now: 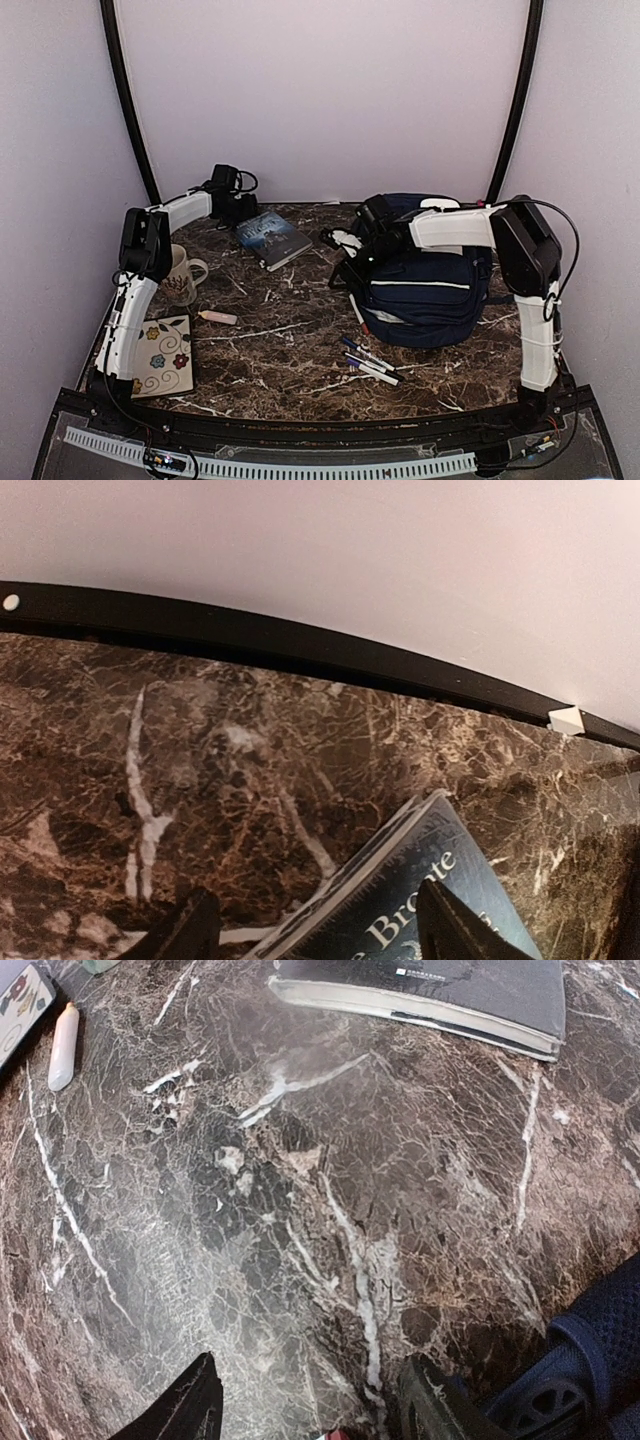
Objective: Pack the student bag
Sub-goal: Move the book to the center of the board.
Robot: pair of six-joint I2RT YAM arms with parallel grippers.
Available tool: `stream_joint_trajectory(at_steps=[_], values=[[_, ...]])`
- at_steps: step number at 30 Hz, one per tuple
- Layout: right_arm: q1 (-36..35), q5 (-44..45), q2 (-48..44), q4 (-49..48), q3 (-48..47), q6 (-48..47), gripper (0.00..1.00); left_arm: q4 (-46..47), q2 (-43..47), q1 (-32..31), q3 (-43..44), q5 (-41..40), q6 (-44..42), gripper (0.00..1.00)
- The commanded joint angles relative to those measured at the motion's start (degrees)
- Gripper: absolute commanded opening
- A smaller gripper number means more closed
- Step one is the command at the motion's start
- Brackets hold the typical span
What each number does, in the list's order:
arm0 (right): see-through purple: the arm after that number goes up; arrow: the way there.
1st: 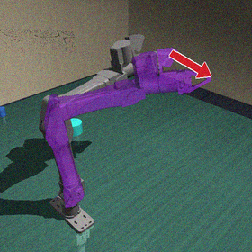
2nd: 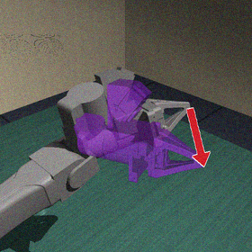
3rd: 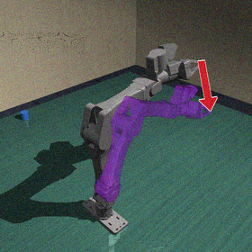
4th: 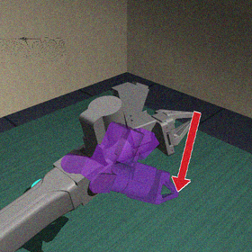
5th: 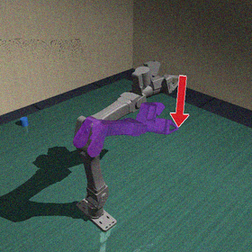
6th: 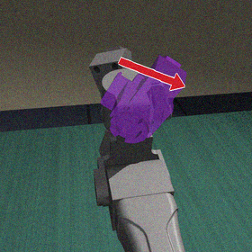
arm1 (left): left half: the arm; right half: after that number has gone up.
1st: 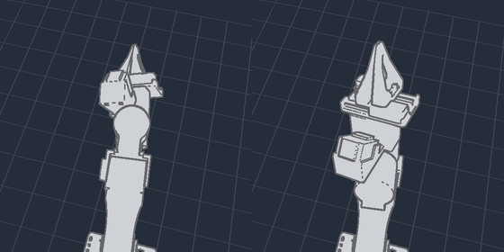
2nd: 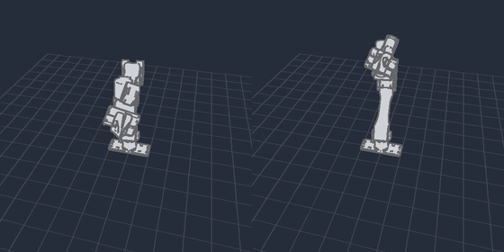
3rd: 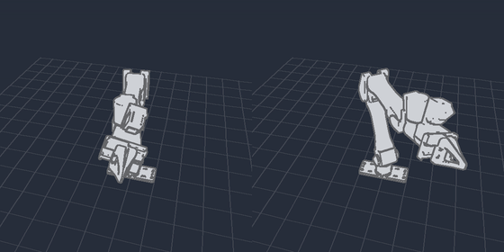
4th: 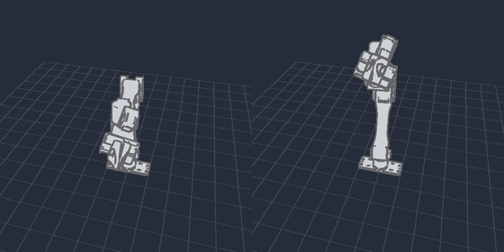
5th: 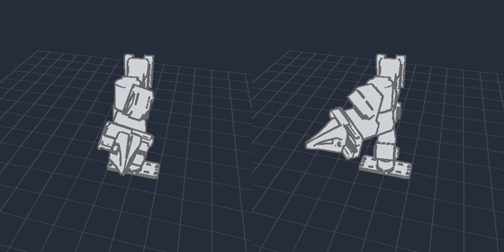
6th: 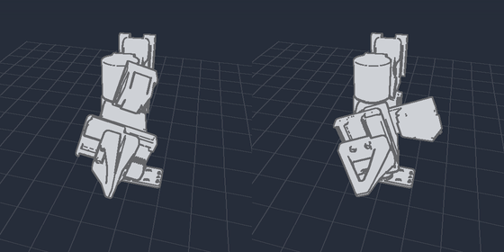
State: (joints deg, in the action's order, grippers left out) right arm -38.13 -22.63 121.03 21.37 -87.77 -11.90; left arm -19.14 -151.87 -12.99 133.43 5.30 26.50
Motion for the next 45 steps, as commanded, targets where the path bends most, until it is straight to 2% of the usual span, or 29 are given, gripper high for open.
stream_joint_trajectory(at_steps=[1,9,14,18,22,27,33,38,41,45], values=[[-0.4,-0.2,2.6,0.6,-3.0,-0.5,0.61,-1.3,-1.2,-0.7,1.3,10.3,0.7,0.67],[0.2,-3.2,4.2,1.8,-6.8,-0.5,0.62,0.0,0.5,-5.0,-0.9,14.0,-2.3,0.63],[1.4,-4.0,9.0,4.2,-16.3,4.7,0.63,-1.5,0.5,-6.8,-1.4,16.2,-2.1,0.56],[1.8,-0.6,14.0,6.2,-23.8,8.7,0.64,-3.9,3.7,-9.3,-4.4,15.0,-3.3,0.51],[2.7,1.9,16.8,6.8,-28.3,11.8,0.65,0.8,9.6,-10.6,-15.1,14.5,-1.1,0.49],[2.8,0.1,17.0,7.1,-26.5,13.2,0.65,2.3,14.1,-13.4,-22.5,15.3,-0.3,0.45],[2.8,-0.4,14.9,6.8,-21.3,14.4,0.65,-2.0,19.3,-15.4,-25.3,7.7,1.0,0.59],[2.8,3.5,12.5,7.9,-17.0,15.0,0.65,3.0,32.0,-15.6,-39.1,0.3,6.1,0.65],[2.8,0.6,12.1,8.7,-15.9,15.5,0.65,1.9,38.0,-15.6,-45.6,-1.5,9.7,0.68],[2.6,-5.4,12.8,10.8,-15.8,15.5,0.64,3.7,44.3,-16.3,-55.0,0.2,13.7,0.69]])
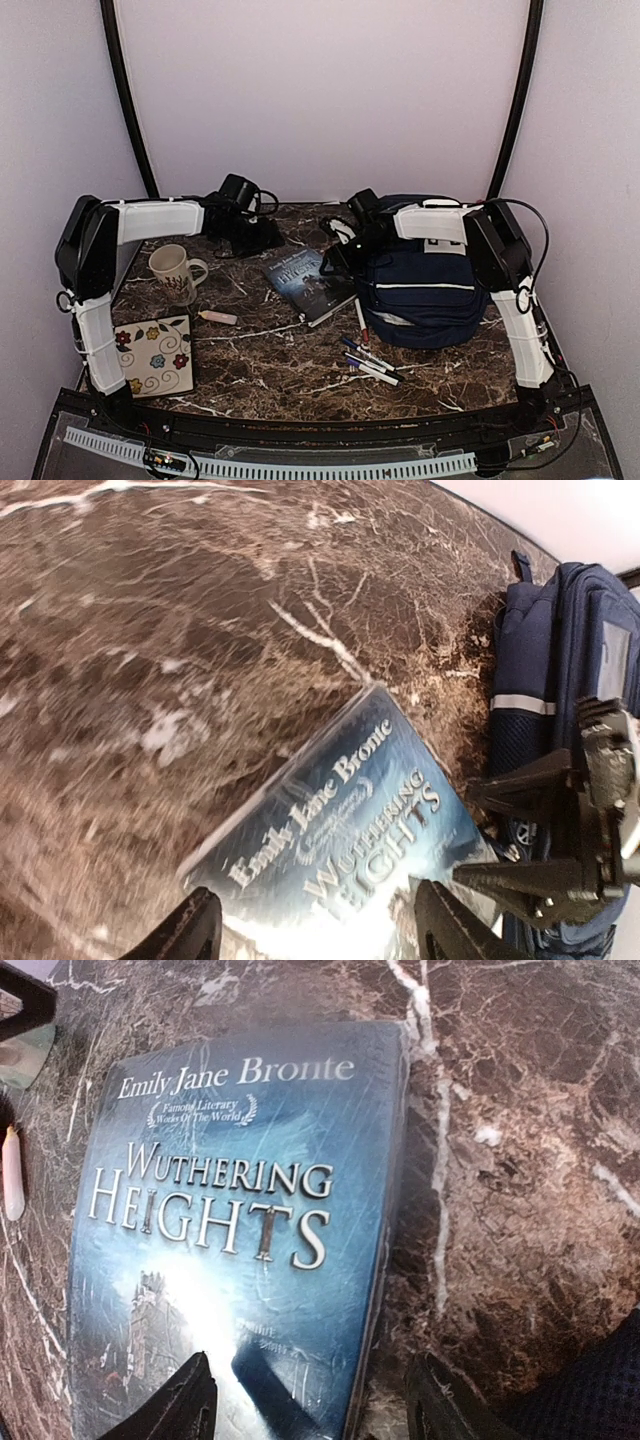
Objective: Pack the student bag
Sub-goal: Move the book to the center of the board, then pick up the book at the center of the board.
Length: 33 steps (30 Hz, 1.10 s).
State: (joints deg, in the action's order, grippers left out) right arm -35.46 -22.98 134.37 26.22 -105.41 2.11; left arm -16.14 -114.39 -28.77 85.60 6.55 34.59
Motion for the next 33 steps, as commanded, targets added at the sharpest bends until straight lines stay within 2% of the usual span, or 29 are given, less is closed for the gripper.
stream_joint_trajectory(at_steps=[1,11,15,25,27,30,33], values=[[-0.2,-5.7,-0.3,6.3,2.0,1.3,0.63,1.2,8.2,-1.1,-9.3,-1.1,6.5,0.69],[-1.9,-7.6,-1.5,7.8,5.8,-3.0,0.59,5.8,13.4,-7.9,-22.8,-1.9,14.6,0.67],[-2.3,-8.4,-1.4,7.7,7.3,-3.7,0.58,12.8,13.4,-8.3,-28.2,-0.7,18.7,0.67],[-4.1,-8.9,-0.4,6.7,7.9,-4.3,0.58,24.1,9.4,-8.5,-31.0,4.9,26.3,0.67],[-4.2,-8.8,0.2,6.8,7.4,-4.3,0.58,28.1,8.9,-8.5,-32.0,6.5,27.8,0.67],[-4.3,-9.2,1.5,7.4,6.8,-4.3,0.58,39.7,8.1,-8.5,-34.8,9.6,29.8,0.67],[-4.6,-9.5,2.3,7.6,6.5,-4.4,0.58,45.7,8.3,-8.8,-35.0,11.3,30.6,0.66]])
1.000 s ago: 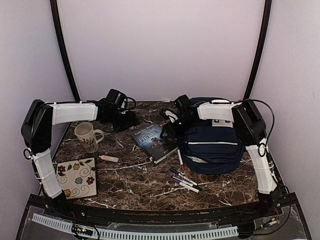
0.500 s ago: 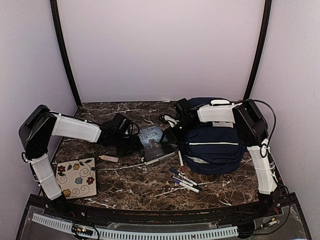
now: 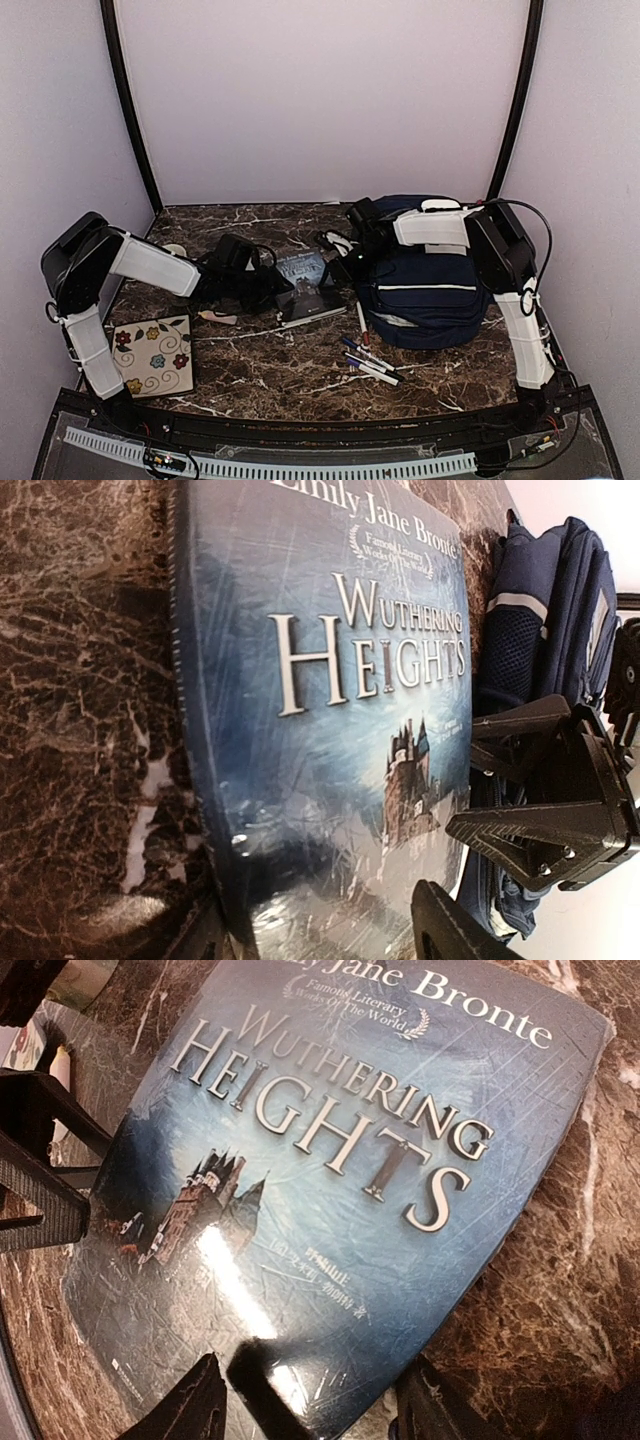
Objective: Pack the student bag
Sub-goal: Pick up the book at the center of the board.
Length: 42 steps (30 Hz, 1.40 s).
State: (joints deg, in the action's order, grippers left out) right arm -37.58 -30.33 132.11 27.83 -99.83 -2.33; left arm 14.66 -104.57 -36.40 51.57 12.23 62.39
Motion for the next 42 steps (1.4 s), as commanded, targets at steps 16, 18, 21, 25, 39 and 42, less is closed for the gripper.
stream_joint_trajectory(at_steps=[16,18,21,25,39,42], values=[[-2.7,-2.1,4.8,6.0,0.5,-0.2,0.58,33.4,7.1,-5.0,-5.0,-1.8,-2.8,0.58],[-2.7,-2.3,4.9,5.9,0.5,-0.2,0.58,33.5,7.2,-5.5,-4.6,-1.8,-4.4,0.6],[-2.7,-2.4,4.9,6.0,0.4,-0.2,0.58,28.7,5.6,-5.5,-3.6,-3.5,-1.4,0.62],[-2.7,-2.3,4.8,6.0,0.5,-0.3,0.58,34.1,2.1,-5.5,-6.1,-3.4,5.9,0.62],[-2.7,-3.5,4.9,5.7,0.6,-0.2,0.58,42.6,-2.9,-5.5,-4.9,0.7,11.0,0.45],[-2.7,-3.3,5.0,5.9,0.4,-0.3,0.58,42.2,-3.3,-5.5,-4.0,1.0,11.5,0.38]])
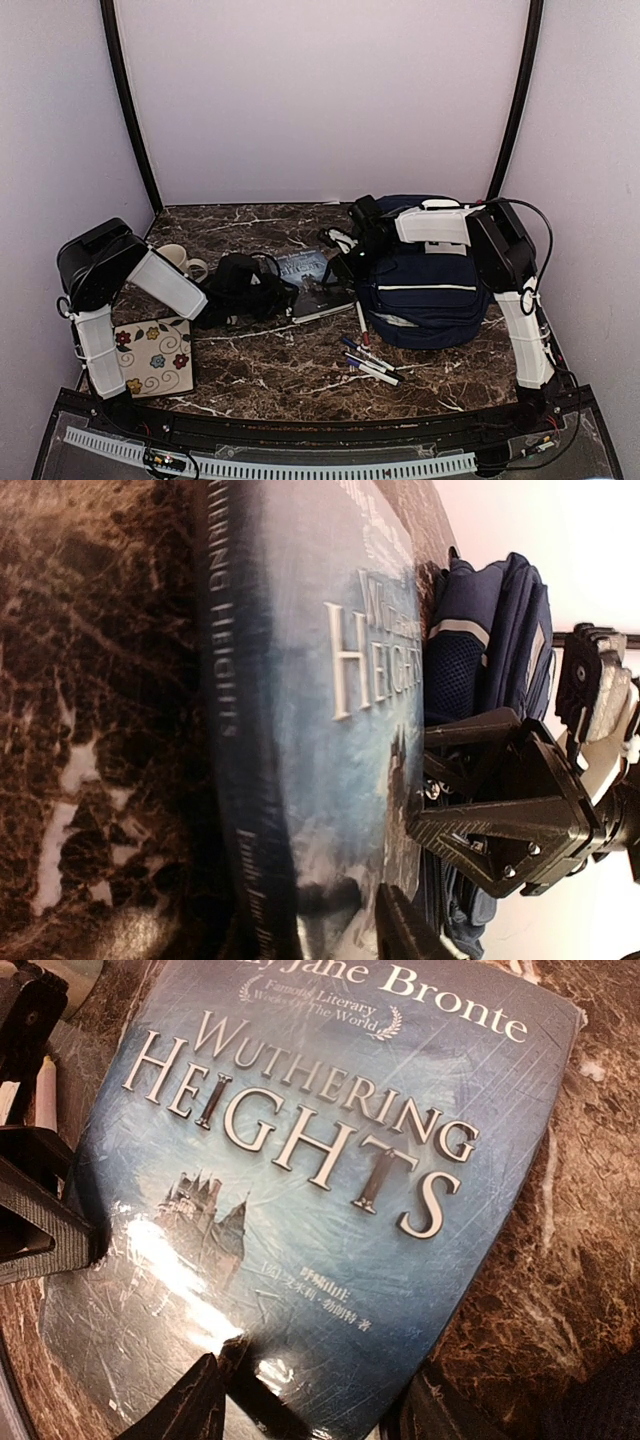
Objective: Pack the student bag
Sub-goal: Pick up the book at the center of the board, then pass from the left arm to the right
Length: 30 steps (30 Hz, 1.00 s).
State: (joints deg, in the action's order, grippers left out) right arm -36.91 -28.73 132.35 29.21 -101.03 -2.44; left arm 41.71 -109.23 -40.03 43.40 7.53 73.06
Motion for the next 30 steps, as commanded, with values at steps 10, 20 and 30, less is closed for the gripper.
stream_joint_trajectory(at_steps=[10,20,30], values=[[-2.5,-4.1,-1.1,5.2,2.2,-0.8,0.59,13.4,8.7,-1.9,1.4,3.8,-0.6,0.13],[4.1,-10.7,-13.9,10.3,1.3,-3.8,0.62,1.4,19.8,-0.9,4.5,7.7,-14.3,0.0],[8.9,-11.9,-36.6,1.4,13.5,-6.5,0.65,-2.2,25.2,-0.1,11.5,14.5,-27.7,0.0]])
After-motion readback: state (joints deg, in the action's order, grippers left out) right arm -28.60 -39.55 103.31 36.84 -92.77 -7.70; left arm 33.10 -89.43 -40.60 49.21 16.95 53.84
